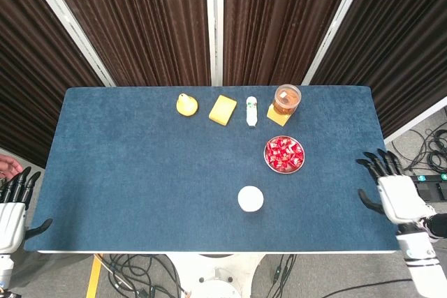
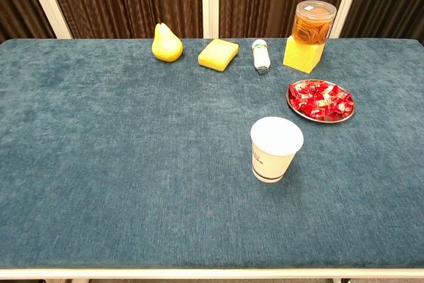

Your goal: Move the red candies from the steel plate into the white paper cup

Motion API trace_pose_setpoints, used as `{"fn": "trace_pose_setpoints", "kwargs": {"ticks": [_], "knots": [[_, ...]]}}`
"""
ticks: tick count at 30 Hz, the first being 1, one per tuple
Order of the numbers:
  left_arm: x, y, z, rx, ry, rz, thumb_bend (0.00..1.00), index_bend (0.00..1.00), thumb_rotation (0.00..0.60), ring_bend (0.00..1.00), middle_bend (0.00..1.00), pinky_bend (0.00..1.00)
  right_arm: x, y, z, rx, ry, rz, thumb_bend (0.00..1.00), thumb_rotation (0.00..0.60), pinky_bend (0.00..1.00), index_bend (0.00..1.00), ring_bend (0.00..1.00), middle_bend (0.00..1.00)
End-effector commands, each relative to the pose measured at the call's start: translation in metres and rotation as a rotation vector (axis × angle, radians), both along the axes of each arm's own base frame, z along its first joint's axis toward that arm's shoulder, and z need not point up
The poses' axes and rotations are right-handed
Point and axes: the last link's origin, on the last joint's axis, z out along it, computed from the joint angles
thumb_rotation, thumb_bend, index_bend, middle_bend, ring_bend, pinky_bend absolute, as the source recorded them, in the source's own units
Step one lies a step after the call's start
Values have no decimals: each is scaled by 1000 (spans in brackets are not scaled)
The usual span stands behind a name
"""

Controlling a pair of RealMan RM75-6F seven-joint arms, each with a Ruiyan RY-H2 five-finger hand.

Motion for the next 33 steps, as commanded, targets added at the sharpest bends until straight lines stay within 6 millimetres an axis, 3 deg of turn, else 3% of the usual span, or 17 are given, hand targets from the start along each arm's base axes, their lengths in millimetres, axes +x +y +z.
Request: {"fn": "trace_pose_setpoints", "kwargs": {"ticks": [1,9,18,23,33], "knots": [[-1,-2,1,4,-2,2,166,73,600,81,43,147,21,-46,-30,97,15,16,277,600,0,250,0,132],[-5,-7,0,9,-11,20,166,73,600,81,43,147,47,-109,-97,239,34,-4,277,600,0,263,0,121],[-7,-10,5,19,-3,29,166,73,600,81,43,147,58,-135,-158,329,104,-34,278,600,0,291,0,120],[-8,-11,6,23,-2,31,166,73,600,81,43,147,65,-142,-177,338,108,-35,296,600,0,320,0,125],[-11,-12,10,30,6,41,166,73,600,81,43,147,79,-154,-193,329,113,-18,312,600,0,356,0,132]]}}
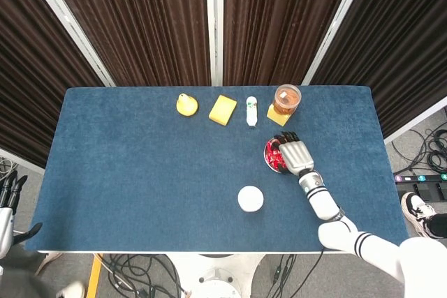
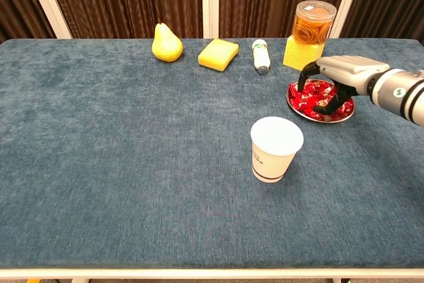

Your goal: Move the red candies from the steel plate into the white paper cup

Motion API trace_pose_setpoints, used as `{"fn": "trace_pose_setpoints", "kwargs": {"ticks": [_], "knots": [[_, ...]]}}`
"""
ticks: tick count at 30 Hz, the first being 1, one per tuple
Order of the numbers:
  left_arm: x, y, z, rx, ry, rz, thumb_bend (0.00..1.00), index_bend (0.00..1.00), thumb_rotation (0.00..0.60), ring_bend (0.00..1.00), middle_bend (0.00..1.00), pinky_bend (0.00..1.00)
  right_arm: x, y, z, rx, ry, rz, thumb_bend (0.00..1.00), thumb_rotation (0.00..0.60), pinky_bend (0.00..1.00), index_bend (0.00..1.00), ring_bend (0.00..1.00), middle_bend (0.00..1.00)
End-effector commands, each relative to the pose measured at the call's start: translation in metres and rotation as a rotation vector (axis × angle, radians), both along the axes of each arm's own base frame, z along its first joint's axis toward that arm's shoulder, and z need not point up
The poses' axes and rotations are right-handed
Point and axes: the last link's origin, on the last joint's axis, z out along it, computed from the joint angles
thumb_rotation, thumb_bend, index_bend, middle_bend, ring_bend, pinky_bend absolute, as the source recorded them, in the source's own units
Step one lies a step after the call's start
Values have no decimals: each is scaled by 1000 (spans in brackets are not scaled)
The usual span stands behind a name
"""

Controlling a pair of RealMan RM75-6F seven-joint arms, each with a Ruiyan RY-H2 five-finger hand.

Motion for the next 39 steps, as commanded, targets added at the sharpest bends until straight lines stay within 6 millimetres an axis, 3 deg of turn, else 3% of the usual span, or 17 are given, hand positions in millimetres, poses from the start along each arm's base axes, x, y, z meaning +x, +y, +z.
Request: {"fn": "trace_pose_setpoints", "kwargs": {"ticks": [1,15,21,27,30,35,39], "knots": [[-1,-1,0,1,0,3,166,73,600,81,43,147,3,-3,-6,6,8,3,312,600,0,366,0,132],[-5,-4,3,11,-5,20,165,73,600,81,43,147,2,-6,-15,-4,12,-3,330,600,0,521,0,175],[-6,-5,3,13,-10,19,165,73,600,81,43,147,7,-1,13,-57,-56,43,346,600,0,573,0,197],[-5,-4,5,16,-5,16,166,73,600,81,43,147,29,27,60,-53,-192,161,346,600,0,577,0,199],[-3,-4,5,13,-2,14,166,73,600,81,43,147,44,48,71,2,-261,220,345,600,0,577,0,200],[0,-4,5,14,-3,9,166,73,600,81,43,147,57,76,65,117,-267,298,344,600,0,546,0,195],[0,-6,5,15,-4,14,165,73,600,81,43,147,58,84,55,163,-245,314,344,600,0,523,0,181]]}}
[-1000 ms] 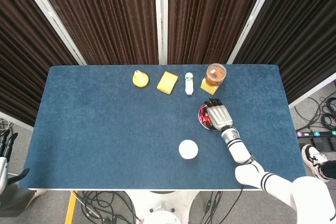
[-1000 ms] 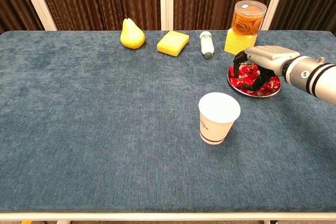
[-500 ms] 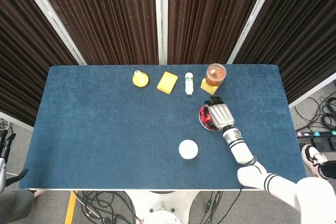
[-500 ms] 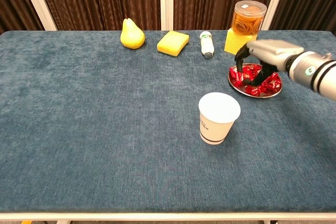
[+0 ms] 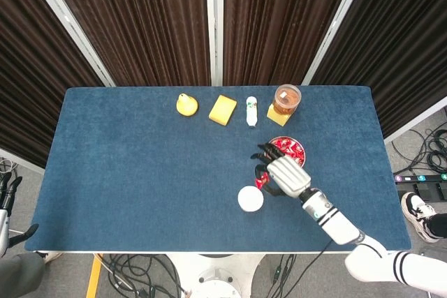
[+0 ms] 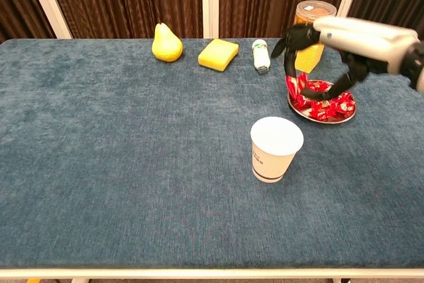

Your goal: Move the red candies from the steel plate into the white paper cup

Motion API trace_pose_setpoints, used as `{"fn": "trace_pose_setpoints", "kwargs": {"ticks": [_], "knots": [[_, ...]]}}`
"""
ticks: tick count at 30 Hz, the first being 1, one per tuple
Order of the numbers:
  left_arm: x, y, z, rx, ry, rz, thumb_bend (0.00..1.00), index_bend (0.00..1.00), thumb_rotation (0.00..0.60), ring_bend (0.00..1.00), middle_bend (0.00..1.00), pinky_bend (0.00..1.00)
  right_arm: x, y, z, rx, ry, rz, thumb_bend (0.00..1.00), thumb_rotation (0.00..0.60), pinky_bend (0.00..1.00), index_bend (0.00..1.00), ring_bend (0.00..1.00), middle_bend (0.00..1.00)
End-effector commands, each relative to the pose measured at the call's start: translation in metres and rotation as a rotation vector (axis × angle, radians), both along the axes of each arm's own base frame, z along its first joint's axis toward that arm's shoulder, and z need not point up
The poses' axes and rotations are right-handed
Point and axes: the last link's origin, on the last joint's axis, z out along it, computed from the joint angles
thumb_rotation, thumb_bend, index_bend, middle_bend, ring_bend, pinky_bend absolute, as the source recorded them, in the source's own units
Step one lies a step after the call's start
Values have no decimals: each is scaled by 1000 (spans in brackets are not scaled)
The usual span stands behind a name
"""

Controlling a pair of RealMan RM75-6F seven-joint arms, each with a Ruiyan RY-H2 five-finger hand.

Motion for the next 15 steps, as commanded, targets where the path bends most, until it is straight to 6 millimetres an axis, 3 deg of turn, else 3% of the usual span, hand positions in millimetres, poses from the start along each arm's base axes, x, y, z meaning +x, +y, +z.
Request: {"fn": "trace_pose_setpoints", "kwargs": {"ticks": [1,9,15], "knots": [[0,-1,0,0,0,3,166,73,600,81,43,147,0,8,-8,35,13,10,344,600,0,519,0,180],[-1,-3,-1,-3,-13,4,165,73,600,81,43,147,1,15,-25,65,41,35,344,600,0,456,0,159],[-2,-4,0,3,-16,10,166,73,600,81,43,147,3,16,-25,58,34,39,344,600,0,325,0,127]]}}
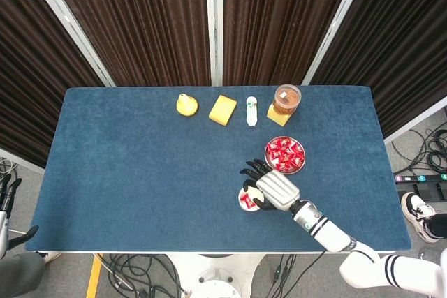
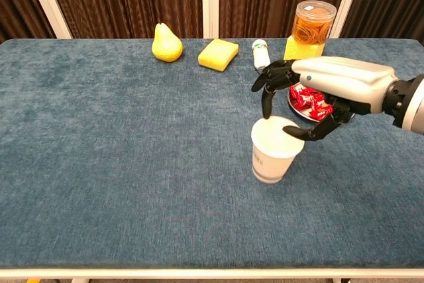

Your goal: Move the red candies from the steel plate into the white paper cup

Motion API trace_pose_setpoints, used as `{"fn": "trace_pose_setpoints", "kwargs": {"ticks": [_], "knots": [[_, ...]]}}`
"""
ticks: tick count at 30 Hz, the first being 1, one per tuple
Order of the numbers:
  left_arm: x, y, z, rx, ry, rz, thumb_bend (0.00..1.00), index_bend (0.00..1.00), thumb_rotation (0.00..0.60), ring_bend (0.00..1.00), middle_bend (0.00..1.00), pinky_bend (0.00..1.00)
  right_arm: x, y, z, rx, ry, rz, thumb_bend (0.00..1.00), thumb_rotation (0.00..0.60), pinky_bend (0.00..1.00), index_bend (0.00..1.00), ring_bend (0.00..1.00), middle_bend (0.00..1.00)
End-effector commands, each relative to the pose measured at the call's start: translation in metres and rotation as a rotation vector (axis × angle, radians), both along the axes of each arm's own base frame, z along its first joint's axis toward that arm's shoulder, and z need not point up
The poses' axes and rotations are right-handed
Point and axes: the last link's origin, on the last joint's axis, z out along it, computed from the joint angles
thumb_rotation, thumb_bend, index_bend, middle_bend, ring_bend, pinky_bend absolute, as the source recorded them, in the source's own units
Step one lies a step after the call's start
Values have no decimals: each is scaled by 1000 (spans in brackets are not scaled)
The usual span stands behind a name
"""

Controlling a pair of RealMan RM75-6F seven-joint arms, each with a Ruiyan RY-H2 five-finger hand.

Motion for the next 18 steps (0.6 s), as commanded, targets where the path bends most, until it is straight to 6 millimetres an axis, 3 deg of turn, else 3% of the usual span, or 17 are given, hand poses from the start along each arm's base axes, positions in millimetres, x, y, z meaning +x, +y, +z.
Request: {"fn": "trace_pose_setpoints", "kwargs": {"ticks": [1,4,9,13,18], "knots": [[-1,-1,0,3,-2,5,166,73,600,81,43,147,0,-4,8,-23,-14,-9,344,600,0,295,0,121],[-2,-1,0,1,-2,6,165,73,600,81,43,147,-8,-11,22,-72,-11,-31,345,600,0,194,0,104],[-2,1,-1,-1,-5,-1,165,73,600,81,43,147,-41,-33,43,-174,25,-157,345,600,0,227,0,119],[0,2,-3,-6,-5,-7,166,73,600,81,43,147,-67,-47,39,-191,126,-225,345,600,0,304,0,128],[0,0,-2,-4,-5,-4,165,73,600,81,43,147,-83,-58,21,-177,213,-261,333,600,0,337,0,131]]}}
